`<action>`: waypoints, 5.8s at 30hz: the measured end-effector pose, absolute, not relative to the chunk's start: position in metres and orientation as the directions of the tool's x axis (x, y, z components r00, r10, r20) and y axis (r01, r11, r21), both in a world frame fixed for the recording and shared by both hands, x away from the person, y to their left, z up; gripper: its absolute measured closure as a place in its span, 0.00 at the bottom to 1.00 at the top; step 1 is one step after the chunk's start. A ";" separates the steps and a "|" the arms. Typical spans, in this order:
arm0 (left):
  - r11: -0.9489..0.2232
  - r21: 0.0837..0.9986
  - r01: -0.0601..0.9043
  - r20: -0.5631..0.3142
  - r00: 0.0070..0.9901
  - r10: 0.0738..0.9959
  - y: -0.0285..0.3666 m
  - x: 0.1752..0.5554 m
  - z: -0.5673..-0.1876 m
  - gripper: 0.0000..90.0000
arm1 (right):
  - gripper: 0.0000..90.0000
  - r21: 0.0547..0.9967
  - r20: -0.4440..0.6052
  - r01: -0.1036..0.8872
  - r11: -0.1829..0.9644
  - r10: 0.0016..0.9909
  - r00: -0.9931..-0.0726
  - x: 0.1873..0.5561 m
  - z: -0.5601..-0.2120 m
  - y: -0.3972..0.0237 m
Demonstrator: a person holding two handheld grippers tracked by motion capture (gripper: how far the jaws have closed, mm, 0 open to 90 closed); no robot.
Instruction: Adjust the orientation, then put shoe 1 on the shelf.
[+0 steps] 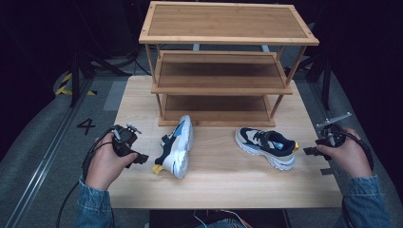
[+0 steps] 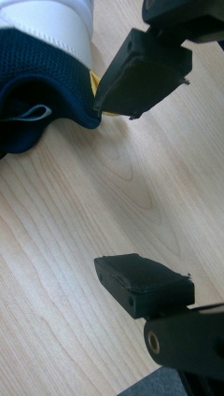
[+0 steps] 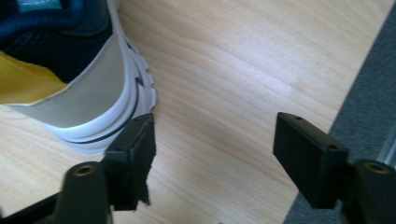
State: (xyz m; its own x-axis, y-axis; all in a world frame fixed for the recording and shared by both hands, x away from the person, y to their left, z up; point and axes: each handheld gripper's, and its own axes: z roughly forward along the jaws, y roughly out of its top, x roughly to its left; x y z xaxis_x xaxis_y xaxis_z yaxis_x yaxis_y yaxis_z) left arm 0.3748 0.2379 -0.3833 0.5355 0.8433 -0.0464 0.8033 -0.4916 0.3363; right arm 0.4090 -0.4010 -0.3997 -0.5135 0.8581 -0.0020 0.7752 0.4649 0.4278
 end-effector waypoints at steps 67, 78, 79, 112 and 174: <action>-0.683 0.482 0.549 -0.143 0.818 0.557 0.123 0.379 -0.374 0.94 | 0.59 0.531 0.059 0.750 0.395 0.866 -0.497 0.386 -0.397 -0.406; -0.692 0.508 0.512 -0.156 0.845 0.511 0.091 0.381 -0.382 0.91 | 0.58 0.535 0.067 0.750 0.390 0.865 -0.497 0.385 -0.399 -0.405; -0.693 0.516 0.504 -0.162 0.851 0.499 0.087 0.382 -0.385 0.91 | 0.58 0.535 0.066 0.750 0.390 0.865 -0.497 0.385 -0.399 -0.406; -0.651 0.589 0.479 -0.146 0.856 0.497 0.056 0.368 -0.355 0.78 | 0.57 0.545 0.073 0.755 0.366 0.876 -0.478 0.378 -0.397 -0.415; -0.845 0.324 0.426 -0.136 0.905 0.404 0.010 0.360 -0.380 0.48 | 0.56 0.528 0.075 0.763 0.374 0.874 -0.480 0.378 -0.401 -0.413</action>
State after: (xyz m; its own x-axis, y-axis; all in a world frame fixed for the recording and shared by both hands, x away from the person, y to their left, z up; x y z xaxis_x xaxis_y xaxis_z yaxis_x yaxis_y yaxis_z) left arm 0.3598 0.0098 -0.3800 0.9047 0.4039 -0.1358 0.4258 -0.8449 0.3238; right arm 0.3776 -0.4128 -0.4010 -0.4802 0.8740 0.0747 0.7625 0.3739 0.5280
